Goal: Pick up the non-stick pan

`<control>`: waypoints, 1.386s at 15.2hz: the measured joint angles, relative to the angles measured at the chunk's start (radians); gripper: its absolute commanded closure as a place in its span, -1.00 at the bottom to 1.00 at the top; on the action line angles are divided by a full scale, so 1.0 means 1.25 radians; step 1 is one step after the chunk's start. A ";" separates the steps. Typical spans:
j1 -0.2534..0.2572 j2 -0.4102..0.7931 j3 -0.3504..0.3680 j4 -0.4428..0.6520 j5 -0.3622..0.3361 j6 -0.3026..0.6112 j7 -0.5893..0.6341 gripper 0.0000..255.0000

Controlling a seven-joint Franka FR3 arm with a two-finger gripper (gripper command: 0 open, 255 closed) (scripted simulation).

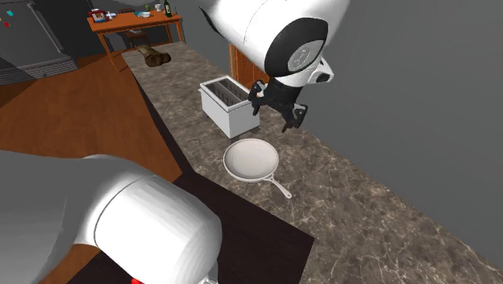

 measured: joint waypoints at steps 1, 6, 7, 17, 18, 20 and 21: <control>0.007 0.023 -0.016 -0.012 0.015 0.035 -0.023 -1.00; 0.074 0.166 -0.107 -0.036 0.137 0.191 -0.165 -1.00; 0.092 0.195 -0.127 -0.037 0.174 0.216 -0.203 -1.00; 0.200 0.636 -0.203 0.109 0.807 0.242 -0.763 -1.00; 0.190 0.674 -0.192 0.130 0.852 0.227 -0.801 -1.00; 0.164 0.757 -0.168 0.176 0.935 0.195 -0.869 -1.00; 0.157 0.783 -0.157 0.189 0.966 0.186 -0.893 -1.00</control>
